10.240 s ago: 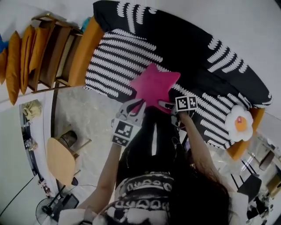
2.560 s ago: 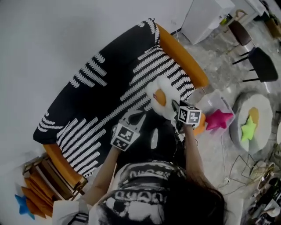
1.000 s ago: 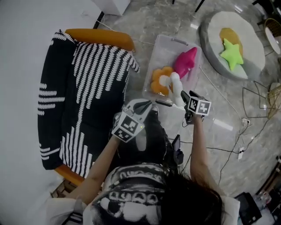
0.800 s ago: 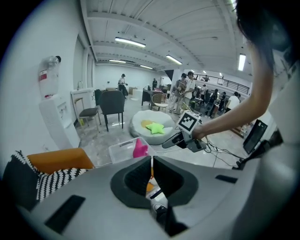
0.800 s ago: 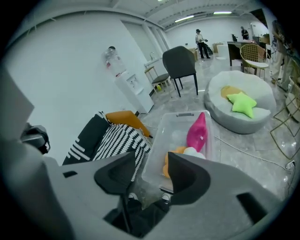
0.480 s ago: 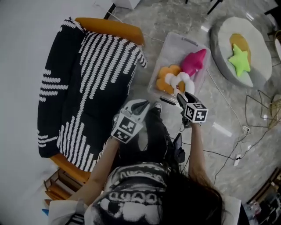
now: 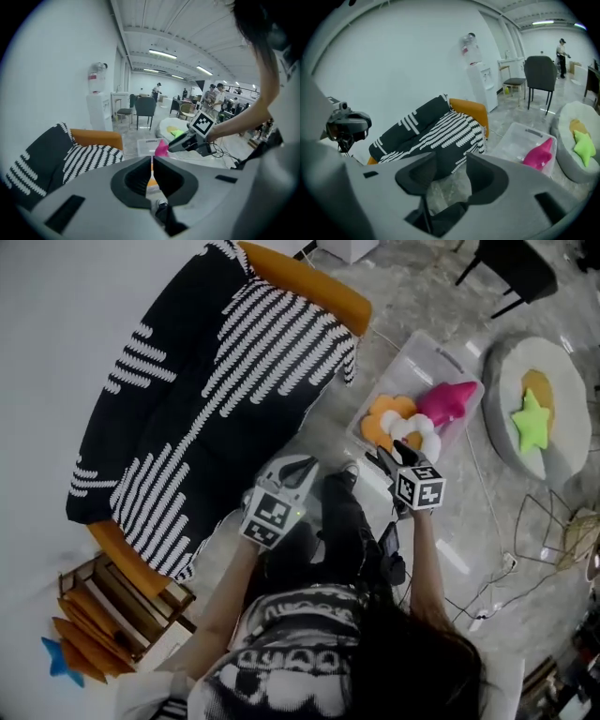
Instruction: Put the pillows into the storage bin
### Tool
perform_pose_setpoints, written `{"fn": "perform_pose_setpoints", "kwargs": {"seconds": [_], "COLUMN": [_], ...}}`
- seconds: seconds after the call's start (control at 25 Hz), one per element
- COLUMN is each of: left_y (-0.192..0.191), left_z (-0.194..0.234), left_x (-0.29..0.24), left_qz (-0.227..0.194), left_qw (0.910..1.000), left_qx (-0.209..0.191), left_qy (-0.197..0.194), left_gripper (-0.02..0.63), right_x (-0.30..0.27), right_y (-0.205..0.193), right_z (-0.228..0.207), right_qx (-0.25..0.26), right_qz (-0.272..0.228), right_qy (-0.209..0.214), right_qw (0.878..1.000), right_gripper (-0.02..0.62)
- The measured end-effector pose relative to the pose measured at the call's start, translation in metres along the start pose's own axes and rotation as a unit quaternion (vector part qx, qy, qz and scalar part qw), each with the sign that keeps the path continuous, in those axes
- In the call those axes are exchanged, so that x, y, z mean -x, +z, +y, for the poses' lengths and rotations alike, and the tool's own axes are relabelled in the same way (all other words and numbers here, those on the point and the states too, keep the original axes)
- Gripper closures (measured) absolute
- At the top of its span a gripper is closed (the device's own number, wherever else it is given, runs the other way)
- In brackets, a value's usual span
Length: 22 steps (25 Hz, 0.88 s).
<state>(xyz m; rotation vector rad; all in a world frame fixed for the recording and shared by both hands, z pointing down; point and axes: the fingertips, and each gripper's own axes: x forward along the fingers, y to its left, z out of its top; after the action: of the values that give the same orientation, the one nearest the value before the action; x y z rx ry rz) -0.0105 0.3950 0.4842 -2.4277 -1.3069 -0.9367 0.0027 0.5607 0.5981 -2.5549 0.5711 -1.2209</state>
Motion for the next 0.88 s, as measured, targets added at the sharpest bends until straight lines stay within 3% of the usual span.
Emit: {"fn": "perform_pose_setpoints", "kwargs": {"seconds": [0.28, 0.48, 0.68, 0.88], "left_y": [-0.087, -0.167, -0.233, -0.278], "left_z": [0.028, 0.027, 0.026, 0.016], "left_x": [0.126, 0.232, 0.325, 0.381], "left_qz": [-0.023, -0.019, -0.026, -0.05], "left_qw": [0.9935, 0.9846, 0.9675, 0.9506], "left_qx": [0.06, 0.09, 0.141, 0.185], "left_qy": [0.094, 0.149, 0.208, 0.244], "left_gripper": [0.592, 0.592, 0.592, 0.592], "right_x": [-0.028, -0.028, -0.014, 0.005], "right_y": [-0.005, -0.017, -0.038, -0.071], "right_z": [0.14, 0.271, 0.396, 0.481], "right_qx": [0.086, 0.15, 0.209, 0.261], "right_qz": [0.008, -0.015, -0.039, -0.041], "right_qy": [0.062, 0.122, 0.182, 0.224], "right_qw": [0.994, 0.981, 0.96, 0.938], "right_gripper": [0.397, 0.405, 0.433, 0.473]}}
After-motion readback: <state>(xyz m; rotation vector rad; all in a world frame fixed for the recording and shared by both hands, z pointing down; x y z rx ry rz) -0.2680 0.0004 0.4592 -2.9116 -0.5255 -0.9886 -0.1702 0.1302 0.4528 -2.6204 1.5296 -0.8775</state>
